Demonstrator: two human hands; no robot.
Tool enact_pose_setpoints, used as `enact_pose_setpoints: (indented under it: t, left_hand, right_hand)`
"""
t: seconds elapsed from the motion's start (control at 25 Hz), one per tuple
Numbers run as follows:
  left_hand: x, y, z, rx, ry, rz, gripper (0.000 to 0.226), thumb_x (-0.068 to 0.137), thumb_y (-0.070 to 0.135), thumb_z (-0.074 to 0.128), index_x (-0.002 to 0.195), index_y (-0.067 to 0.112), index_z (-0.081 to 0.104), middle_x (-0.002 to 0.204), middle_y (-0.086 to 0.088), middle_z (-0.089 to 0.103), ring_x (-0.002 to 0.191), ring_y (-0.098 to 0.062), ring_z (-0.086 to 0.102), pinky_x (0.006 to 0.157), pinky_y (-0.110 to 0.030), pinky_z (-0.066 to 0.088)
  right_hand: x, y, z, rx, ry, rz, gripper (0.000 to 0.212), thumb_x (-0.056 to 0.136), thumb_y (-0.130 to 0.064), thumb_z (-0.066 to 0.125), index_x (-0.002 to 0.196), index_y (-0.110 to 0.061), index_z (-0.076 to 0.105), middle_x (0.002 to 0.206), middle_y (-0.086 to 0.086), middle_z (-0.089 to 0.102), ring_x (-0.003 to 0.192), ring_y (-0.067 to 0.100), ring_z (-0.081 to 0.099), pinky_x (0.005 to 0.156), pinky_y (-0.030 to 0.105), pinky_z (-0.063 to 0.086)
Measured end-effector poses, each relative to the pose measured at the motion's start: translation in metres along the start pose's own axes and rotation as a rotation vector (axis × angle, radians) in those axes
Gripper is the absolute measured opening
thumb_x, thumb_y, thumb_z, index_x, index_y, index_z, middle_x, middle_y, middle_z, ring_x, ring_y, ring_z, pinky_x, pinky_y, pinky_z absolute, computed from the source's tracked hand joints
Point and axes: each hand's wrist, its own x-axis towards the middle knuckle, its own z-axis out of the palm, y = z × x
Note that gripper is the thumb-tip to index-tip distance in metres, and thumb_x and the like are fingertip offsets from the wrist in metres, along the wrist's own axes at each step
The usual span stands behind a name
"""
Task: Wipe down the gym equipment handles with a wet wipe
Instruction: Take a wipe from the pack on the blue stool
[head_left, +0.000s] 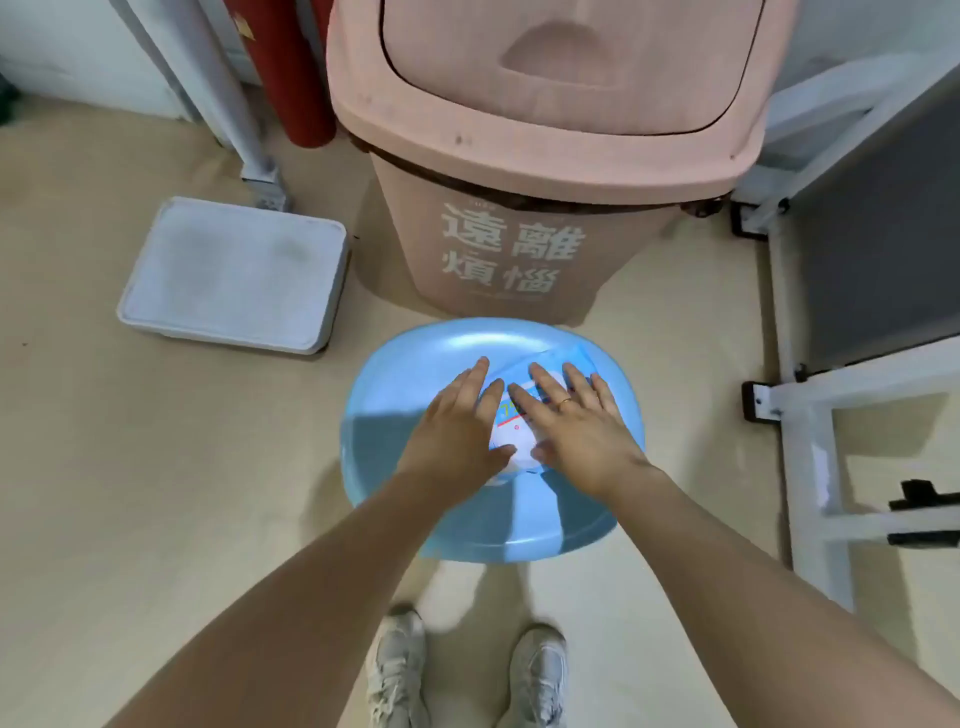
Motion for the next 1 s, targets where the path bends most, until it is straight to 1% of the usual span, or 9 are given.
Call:
enact_pose_setpoints:
  t: [0.12, 0.2, 0.32, 0.4, 0.48, 0.6, 0.68, 0.8, 1.0]
  left_hand:
    - [0.023, -0.002, 0.021, -0.039, 0.058, -0.092, 0.082, 0.081, 0.047, 0.060, 0.145, 0.014, 0.019, 0.155, -0.005, 0.010, 0.142, -0.020, 0.011, 0.114, -0.028, 0.004]
    - [0.029, -0.002, 0.024, -0.037, 0.117, -0.049, 0.088, 0.073, 0.053, 0.066, 0.142, 0.013, 0.029, 0.151, -0.006, 0.023, 0.140, -0.021, 0.019, 0.115, -0.031, 0.003]
    - [0.030, -0.013, 0.026, 0.124, 0.213, 0.071, 0.083, 0.054, 0.052, 0.081, 0.119, 0.007, 0.056, 0.126, -0.015, 0.055, 0.118, -0.027, 0.038, 0.108, -0.038, 0.020]
    - [0.030, -0.020, 0.020, 0.173, 0.204, 0.081, 0.088, 0.055, 0.051, 0.082, 0.126, 0.010, 0.050, 0.129, -0.012, 0.053, 0.119, -0.024, 0.035, 0.104, -0.033, 0.020]
    - [0.031, -0.019, 0.014, -0.022, 0.093, 0.023, 0.096, 0.068, 0.041, 0.077, 0.143, 0.012, 0.025, 0.140, -0.007, 0.040, 0.130, -0.022, 0.032, 0.106, -0.026, 0.018]
    - [0.028, -0.016, 0.012, -0.245, 0.098, -0.048, 0.110, 0.068, 0.025, 0.078, 0.147, 0.014, 0.003, 0.112, -0.003, 0.045, 0.106, -0.023, 0.043, 0.090, -0.027, 0.034]
    - [0.023, -0.018, 0.016, -0.305, 0.152, -0.031, 0.104, 0.067, 0.021, 0.079, 0.146, 0.018, 0.012, 0.122, -0.003, 0.046, 0.110, -0.024, 0.044, 0.095, -0.031, 0.037]
    - [0.023, -0.030, 0.031, -0.142, 0.202, 0.045, 0.071, 0.069, 0.024, 0.077, 0.132, 0.017, 0.044, 0.150, -0.008, 0.028, 0.127, -0.031, 0.037, 0.105, -0.036, 0.031]
    - [0.029, -0.034, 0.039, -0.050, 0.194, 0.124, 0.066, 0.057, 0.021, 0.085, 0.116, 0.006, 0.061, 0.131, -0.026, 0.049, 0.115, -0.045, 0.050, 0.096, -0.051, 0.043]
  right_hand:
    - [0.016, 0.012, 0.014, -0.129, 0.089, -0.084, 0.066, 0.087, -0.046, 0.054, 0.144, -0.034, 0.023, 0.155, 0.001, 0.019, 0.138, 0.035, 0.022, 0.106, 0.048, 0.029]
    - [0.020, 0.017, 0.017, -0.203, 0.185, -0.142, 0.066, 0.071, -0.049, 0.070, 0.130, -0.028, 0.049, 0.133, 0.007, 0.053, 0.108, 0.040, 0.055, 0.080, 0.045, 0.050]
    - [0.020, 0.017, 0.016, -0.289, 0.306, -0.194, 0.055, 0.063, -0.056, 0.072, 0.107, -0.024, 0.066, 0.093, 0.002, 0.069, 0.065, 0.030, 0.061, 0.054, 0.030, 0.050]
    - [0.018, 0.015, 0.002, -0.181, 0.337, -0.176, 0.043, 0.081, -0.056, 0.052, 0.107, -0.025, 0.066, 0.095, 0.000, 0.067, 0.071, 0.029, 0.061, 0.058, 0.029, 0.049]
    - [0.022, 0.012, -0.008, 0.130, 0.304, -0.004, 0.038, 0.092, -0.048, 0.042, 0.106, -0.019, 0.063, 0.101, 0.004, 0.061, 0.087, 0.031, 0.060, 0.068, 0.033, 0.046]
    - [0.038, 0.007, -0.007, 0.691, 0.503, 0.323, 0.019, 0.090, -0.027, 0.055, 0.094, -0.009, 0.055, 0.097, 0.011, 0.054, 0.084, 0.031, 0.056, 0.076, 0.042, 0.047]
    - [0.039, 0.003, -0.004, 0.858, 0.616, 0.444, 0.017, 0.085, -0.012, 0.060, 0.091, -0.012, 0.044, 0.098, 0.007, 0.048, 0.080, 0.025, 0.051, 0.080, 0.043, 0.046]
    - [0.028, 0.001, 0.013, 0.682, 0.413, 0.199, 0.009, 0.085, -0.003, 0.055, 0.092, -0.010, 0.056, 0.103, 0.010, 0.052, 0.087, 0.020, 0.047, 0.083, 0.036, 0.043]
    - [0.015, 0.004, 0.014, 0.318, 0.205, -0.018, 0.034, 0.088, -0.024, 0.059, 0.120, -0.012, 0.056, 0.120, 0.005, 0.050, 0.115, 0.025, 0.040, 0.096, 0.033, 0.039]
